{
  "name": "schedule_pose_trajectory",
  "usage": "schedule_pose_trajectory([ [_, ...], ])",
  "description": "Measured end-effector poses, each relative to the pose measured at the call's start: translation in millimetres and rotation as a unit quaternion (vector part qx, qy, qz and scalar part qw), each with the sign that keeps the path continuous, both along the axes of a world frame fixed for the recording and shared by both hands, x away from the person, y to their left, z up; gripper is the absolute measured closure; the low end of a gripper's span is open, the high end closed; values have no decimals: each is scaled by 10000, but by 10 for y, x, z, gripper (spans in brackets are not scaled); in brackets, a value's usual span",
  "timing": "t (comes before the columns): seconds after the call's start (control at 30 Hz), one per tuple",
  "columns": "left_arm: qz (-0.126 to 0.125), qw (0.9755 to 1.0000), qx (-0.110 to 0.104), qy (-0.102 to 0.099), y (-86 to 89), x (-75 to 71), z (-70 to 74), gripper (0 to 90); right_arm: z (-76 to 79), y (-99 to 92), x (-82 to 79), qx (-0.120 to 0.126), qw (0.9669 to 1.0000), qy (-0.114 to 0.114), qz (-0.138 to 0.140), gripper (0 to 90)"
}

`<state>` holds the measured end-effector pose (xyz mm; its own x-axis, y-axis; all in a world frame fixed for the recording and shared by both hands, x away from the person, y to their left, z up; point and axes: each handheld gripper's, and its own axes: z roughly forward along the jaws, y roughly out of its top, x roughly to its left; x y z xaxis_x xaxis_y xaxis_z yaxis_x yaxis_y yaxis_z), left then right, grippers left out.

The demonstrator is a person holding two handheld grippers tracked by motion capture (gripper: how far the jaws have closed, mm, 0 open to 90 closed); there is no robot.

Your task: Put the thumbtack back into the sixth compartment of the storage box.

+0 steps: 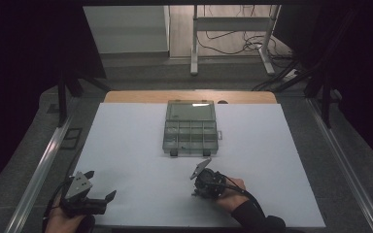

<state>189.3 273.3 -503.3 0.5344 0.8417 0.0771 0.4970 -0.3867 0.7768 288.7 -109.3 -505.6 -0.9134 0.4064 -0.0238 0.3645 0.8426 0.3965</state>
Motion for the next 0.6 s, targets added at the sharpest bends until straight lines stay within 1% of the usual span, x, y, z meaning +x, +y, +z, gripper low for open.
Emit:
schedule_pose_trajectory([
  [0.07,-2,10000,2,0,0,0,0,15,6,-4,4,34,10000,32,-49,832],
  [0.2,-3,10000,5,-1,-1,0,0,15,34,-26,17,118,9998,-1,-143,832],
  [0.6,-6,10000,32,0,-8,1,-1,16,131,-73,49,314,9989,-153,-318,834],
])
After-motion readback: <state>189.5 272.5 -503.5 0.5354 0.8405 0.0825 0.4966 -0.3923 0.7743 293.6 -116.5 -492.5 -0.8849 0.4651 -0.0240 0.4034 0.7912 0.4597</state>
